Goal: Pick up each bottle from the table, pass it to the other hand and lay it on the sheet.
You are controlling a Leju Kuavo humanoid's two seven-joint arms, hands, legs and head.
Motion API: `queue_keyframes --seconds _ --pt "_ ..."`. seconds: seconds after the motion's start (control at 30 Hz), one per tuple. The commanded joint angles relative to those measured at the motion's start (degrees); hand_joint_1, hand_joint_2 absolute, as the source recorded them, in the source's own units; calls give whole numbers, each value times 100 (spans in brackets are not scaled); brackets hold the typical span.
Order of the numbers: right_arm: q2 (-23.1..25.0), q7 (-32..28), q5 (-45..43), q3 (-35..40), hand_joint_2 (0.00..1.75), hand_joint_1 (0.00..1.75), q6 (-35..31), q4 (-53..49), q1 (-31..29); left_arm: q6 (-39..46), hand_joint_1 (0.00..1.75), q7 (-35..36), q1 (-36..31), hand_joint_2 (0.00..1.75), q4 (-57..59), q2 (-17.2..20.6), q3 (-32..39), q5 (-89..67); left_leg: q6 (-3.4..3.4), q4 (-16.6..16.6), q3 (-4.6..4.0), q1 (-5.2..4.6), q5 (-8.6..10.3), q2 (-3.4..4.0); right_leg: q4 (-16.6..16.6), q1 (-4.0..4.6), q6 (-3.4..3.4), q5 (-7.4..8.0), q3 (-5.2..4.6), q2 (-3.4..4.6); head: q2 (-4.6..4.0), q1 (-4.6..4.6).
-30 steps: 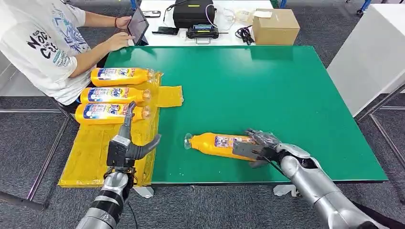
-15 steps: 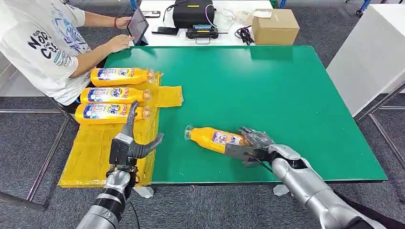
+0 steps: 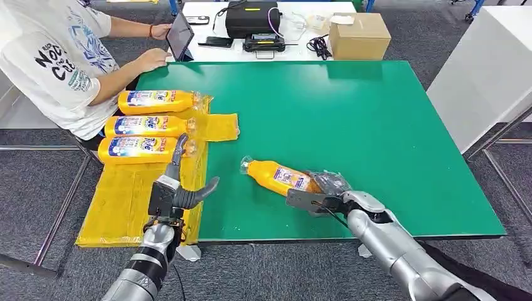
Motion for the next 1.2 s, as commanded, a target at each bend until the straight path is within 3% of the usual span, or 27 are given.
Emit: queue_keyframes --seconds 0.03,0.1,0.2,0.27,0.33,0.4,0.57,0.7,0.83,0.97,1.07,1.2 --pt "217 -184 -70 -39 175 175 -210 345 323 -176 0 -53 -141 175 294 31 -39 72 -9 -4 13 10 -4 -4 -9 11 -10 -4 18 -5 0 0" --pt "226 -372 -233 -602 175 175 -860 -293 751 -218 0 -35 -10 175 76 22 12 152 -14 -8 17 17 -4 -7 -17 18 -17 -4 26 -7 0 2" --pt "735 -241 701 -1748 175 175 -2223 -2024 1733 -248 0 132 440 175 -705 21 196 247 -10 -7 12 11 -4 -4 -11 12 -11 -5 15 0 0 0" --pt "1131 -337 935 -2229 175 175 -2597 -3047 2259 -327 0 258 696 175 -1181 40 275 341 -14 -3 3 10 -11 7 -1 11 -15 -10 5 13 0 2" --pt "1378 -449 1082 -2580 175 168 -3081 -3640 2640 -351 0 435 815 175 -1399 34 427 527 -11 1 -25 7 -10 5 9 7 -12 -9 -19 17 0 -2" --pt "1502 -593 1041 -2819 175 173 -3388 -4007 2972 -423 0 537 892 175 -1500 55 530 677 -11 0 -40 10 -11 -2 6 13 -11 -11 -30 10 0 -4" --pt "1492 -691 993 -2880 175 173 -3399 -3958 2989 -433 0 538 888 175 -1482 43 536 673 -11 3 -45 18 -14 -31 5 16 0 -31 -25 -16 0 2" --pt "1855 -1110 1284 -3425 175 175 -4338 -4234 3321 -683 0 933 962 175 -1493 -18 596 980 -10 0 -53 10 -12 -26 2 6 1 -25 -30 -9 0 2" --pt "1983 -1562 1093 -3589 175 175 -4677 -4334 3503 -1398 0 1382 938 175 -1338 -15 381 1782 -10 0 -49 4 -13 -46 3 0 -1 -31 -27 -29 0 0" --pt "1826 -1930 1497 -3209 175 171 -4365 -3547 3352 -2563 0 1755 954 175 -1248 205 -120 2695 -8 -5 -37 7 -16 -26 -6 3 0 -26 -19 -9 0 0" --pt "1908 -2255 1519 -2510 175 171 -4013 -2727 3194 -3399 0 1997 1023 175 -1300 321 -534 3270 -8 -12 -36 7 -12 -14 -12 3 2 -18 -24 -1 0 0" --pt "2080 -2360 1554 -1988 175 169 -4025 -2012 2987 -3618 0 2020 975 175 -1293 344 -872 3372 -8 -11 -42 7 -12 -8 -9 3 2 -17 -29 7 0 0"
